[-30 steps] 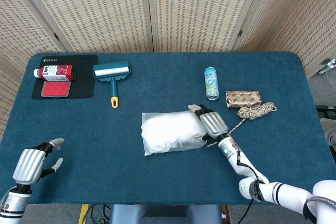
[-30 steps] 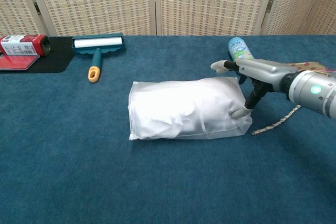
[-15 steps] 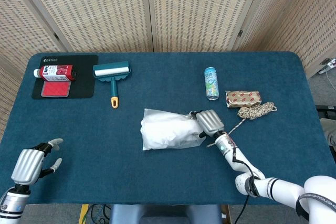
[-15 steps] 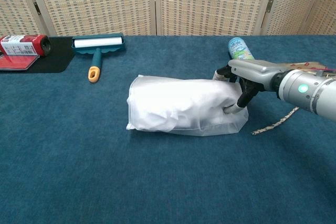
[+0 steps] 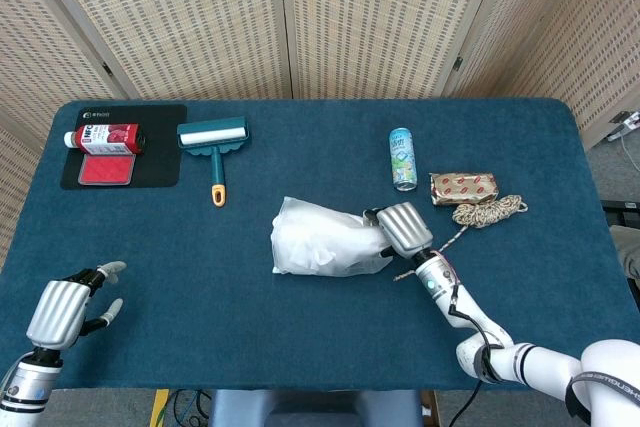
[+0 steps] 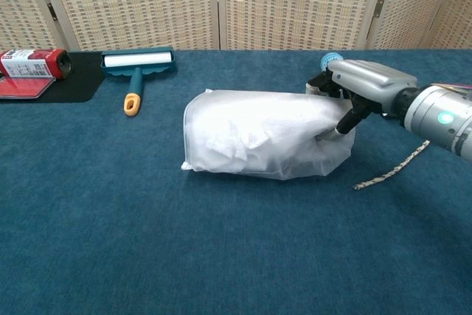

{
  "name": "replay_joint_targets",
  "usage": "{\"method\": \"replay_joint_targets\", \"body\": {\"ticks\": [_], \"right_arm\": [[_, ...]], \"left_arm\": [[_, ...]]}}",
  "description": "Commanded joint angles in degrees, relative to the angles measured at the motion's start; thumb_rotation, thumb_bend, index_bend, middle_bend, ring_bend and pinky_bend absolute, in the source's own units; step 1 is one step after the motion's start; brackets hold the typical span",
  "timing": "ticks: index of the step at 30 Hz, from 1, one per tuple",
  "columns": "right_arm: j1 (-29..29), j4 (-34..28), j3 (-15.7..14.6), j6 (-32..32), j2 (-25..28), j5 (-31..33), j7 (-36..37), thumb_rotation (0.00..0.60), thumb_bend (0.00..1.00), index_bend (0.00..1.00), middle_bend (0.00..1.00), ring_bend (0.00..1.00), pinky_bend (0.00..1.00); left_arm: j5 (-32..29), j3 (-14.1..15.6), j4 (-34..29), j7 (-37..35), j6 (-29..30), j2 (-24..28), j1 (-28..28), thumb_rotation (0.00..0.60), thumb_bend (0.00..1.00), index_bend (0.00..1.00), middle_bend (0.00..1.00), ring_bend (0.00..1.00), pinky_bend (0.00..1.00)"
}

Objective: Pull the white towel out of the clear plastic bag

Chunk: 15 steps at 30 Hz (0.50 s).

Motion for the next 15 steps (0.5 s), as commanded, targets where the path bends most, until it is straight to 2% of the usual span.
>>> {"method": "replay_joint_targets", "body": {"ticks": [1, 4, 8, 15], "right_arm": [[-1.4, 1.7, -1.4, 5.5, 0.5, -4.8, 4.7, 0.600, 0.55, 0.60, 0.65, 0.63, 0.69], [-2.3, 3.1, -2.0, 10.1, 0.6, -8.0, 7.8, 0.600, 0.54, 0.60, 0.65, 0.63, 0.69], [-3.2, 4.1, -2.4, 15.2, 0.7, -11.0, 10.1, 0.600, 0.53, 0.60, 0.65, 0.63, 0.69], [-4.3, 6.5, -2.0, 23.0, -0.5, -14.1, 14.0, 0.600, 0.53, 0.60, 0.65, 0.63, 0.69]], "left_arm": [[0.3, -0.3, -0.4, 0.2, 0.1, 0.3, -0.4, 0.600, 0.33, 0.29, 0.45, 0.48, 0.67], [0.6, -0.9, -1.3, 0.5, -0.2, 0.8, -1.3, 0.600, 0.33, 0.30, 0.48, 0.52, 0.71], [0.8, -1.9, -3.8, 0.2, -1.2, 1.7, -2.9, 0.600, 0.33, 0.31, 0.60, 0.60, 0.79], [-0.1, -3.8, -10.0, -0.5, -4.4, 3.7, -6.2, 0.600, 0.33, 0.31, 0.67, 0.64, 0.82]]}}
